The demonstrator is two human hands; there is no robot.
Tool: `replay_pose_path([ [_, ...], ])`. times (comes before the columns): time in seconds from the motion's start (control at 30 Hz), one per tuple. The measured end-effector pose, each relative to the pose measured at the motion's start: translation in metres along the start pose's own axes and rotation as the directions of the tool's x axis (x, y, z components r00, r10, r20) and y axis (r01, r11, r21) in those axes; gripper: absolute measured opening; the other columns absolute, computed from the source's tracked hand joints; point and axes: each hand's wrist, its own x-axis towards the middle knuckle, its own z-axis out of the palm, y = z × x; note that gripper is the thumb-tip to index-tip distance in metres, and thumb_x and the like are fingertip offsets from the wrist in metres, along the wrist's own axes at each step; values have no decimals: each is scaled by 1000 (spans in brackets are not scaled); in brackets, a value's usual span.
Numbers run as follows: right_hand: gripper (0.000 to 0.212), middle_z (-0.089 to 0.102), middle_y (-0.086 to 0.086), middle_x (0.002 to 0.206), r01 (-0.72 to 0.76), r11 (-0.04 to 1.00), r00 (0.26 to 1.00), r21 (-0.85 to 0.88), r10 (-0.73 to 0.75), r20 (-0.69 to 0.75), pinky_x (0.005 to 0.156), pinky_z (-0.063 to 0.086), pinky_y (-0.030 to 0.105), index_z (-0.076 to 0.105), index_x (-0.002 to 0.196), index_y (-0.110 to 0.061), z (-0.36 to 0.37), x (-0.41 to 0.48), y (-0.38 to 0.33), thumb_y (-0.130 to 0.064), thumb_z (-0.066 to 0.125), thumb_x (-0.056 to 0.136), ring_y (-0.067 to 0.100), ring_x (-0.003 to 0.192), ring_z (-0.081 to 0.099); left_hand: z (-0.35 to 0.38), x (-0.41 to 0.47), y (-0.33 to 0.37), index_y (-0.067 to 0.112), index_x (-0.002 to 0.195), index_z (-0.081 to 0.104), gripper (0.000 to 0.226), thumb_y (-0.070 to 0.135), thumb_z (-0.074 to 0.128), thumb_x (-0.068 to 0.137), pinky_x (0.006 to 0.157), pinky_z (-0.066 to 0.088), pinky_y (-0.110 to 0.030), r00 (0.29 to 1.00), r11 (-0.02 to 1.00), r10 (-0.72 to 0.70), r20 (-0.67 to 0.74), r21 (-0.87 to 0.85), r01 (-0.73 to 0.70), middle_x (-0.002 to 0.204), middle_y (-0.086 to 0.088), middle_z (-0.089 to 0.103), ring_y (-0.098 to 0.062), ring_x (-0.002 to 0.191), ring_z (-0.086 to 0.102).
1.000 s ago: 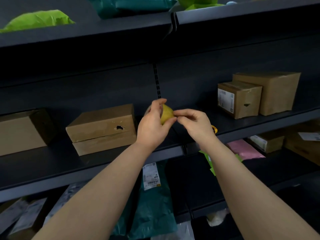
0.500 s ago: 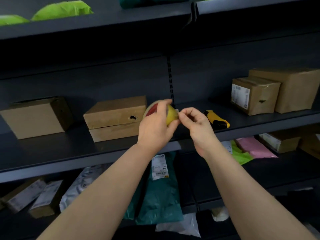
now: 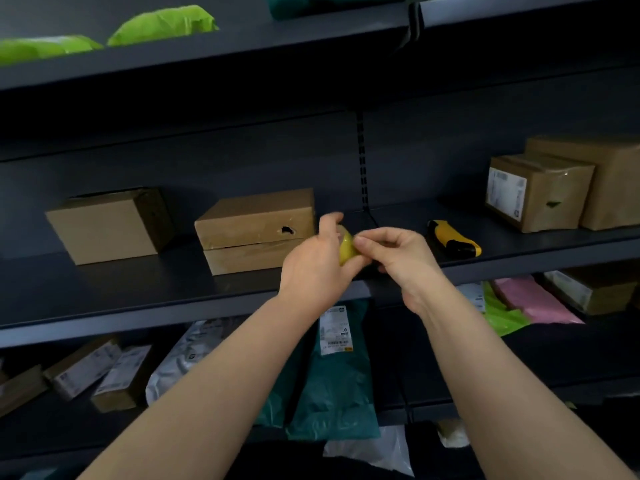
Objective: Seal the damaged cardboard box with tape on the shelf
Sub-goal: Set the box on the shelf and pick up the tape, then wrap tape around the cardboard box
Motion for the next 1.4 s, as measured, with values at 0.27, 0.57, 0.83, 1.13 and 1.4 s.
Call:
replay_pose_path([
  [0.27,15,63,-4,70,56,998,998,-28,-57,-36,68,47,22,70,75,-22,37,2,23,-12,73,86,8,69,57,-48,-33,-43,25,135,35,76,65,66,78,82,51,-39,968,978,83,235,168,-125,122,0,63,-23,107,63],
  [0.57,6,58,-6,76,-70,981,980,181,102,-169,42,37,14,67,86,-21,67,18,21,-18,68,91,4,60,51,-94,-17,-91,21,117,48,68,79,42,82,66,55,-37,993,732,-66,94,681,-16,93,0,70,-23,83,67],
  [0.83,4,67,-8,86,-112,983,989,143,124,-85,53,38,17,69,91,-24,54,34,19,-23,72,87,2,66,53,-91,2,-89,22,118,52,51,65,39,94,56,43,-31,998,679,30,54,732,-60,89,-1,68,-23,80,66],
  [1.13,10,73,-5,89,57,976,975,211,-9,-220,64,48,9,74,89,-19,54,45,18,-14,77,81,-1,76,63,-71,27,-74,14,109,58,49,60,47,95,54,38,-31,997,617,-63,53,787,-3,69,1,42,-22,70,55],
  [1.4,11,73,-10,90,-84,966,981,243,124,-151,82,46,28,73,82,-24,50,50,23,-18,81,77,4,94,63,-63,31,-71,14,113,57,53,62,46,94,57,38,-31,983,584,-149,111,812,-3,87,-3,56,-23,80,57],
])
